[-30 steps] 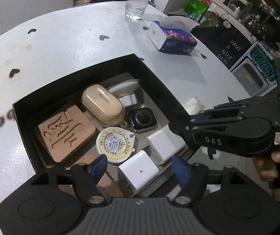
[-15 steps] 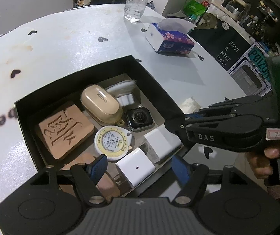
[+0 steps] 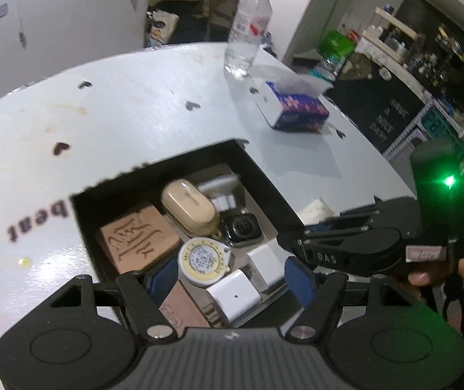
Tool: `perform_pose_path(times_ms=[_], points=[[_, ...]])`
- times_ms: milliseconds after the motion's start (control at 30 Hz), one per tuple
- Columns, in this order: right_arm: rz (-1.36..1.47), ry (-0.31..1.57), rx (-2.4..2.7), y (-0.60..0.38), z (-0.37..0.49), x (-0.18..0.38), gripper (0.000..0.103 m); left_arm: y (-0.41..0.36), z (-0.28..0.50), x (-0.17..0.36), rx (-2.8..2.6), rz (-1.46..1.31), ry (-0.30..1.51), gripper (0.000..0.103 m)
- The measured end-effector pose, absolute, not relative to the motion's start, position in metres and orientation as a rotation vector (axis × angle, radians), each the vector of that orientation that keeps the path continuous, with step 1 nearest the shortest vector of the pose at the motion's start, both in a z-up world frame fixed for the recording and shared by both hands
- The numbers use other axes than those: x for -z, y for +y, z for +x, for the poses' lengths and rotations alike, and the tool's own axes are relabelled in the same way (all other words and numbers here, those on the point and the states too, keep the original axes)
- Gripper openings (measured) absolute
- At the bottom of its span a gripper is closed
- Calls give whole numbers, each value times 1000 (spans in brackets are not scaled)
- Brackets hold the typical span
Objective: Organize rigid objects
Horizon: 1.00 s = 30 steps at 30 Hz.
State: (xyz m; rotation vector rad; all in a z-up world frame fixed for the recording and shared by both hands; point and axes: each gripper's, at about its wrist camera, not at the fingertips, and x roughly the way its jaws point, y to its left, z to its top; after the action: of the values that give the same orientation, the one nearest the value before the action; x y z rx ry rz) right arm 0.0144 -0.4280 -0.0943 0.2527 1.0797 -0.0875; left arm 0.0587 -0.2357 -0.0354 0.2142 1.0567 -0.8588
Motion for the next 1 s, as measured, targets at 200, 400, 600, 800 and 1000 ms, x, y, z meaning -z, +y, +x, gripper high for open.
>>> perform_pose_path(times_ms=[200, 400, 600, 800, 1000], points=[[251, 1081, 74, -429, 15, 95, 8, -214, 57, 16, 754, 158, 994, 73], [246, 1046, 62, -432, 14, 84, 12, -190, 55, 4, 638, 95, 943, 73], [219, 926, 23, -434, 8, 44, 13, -177, 46, -7, 549, 38, 885, 73], [177, 792, -19, -435, -6, 9, 19, -174, 27, -13, 468, 2, 815, 76], [158, 713, -37, -436, -30, -1, 29, -168, 3, -13, 409, -31, 752, 90]])
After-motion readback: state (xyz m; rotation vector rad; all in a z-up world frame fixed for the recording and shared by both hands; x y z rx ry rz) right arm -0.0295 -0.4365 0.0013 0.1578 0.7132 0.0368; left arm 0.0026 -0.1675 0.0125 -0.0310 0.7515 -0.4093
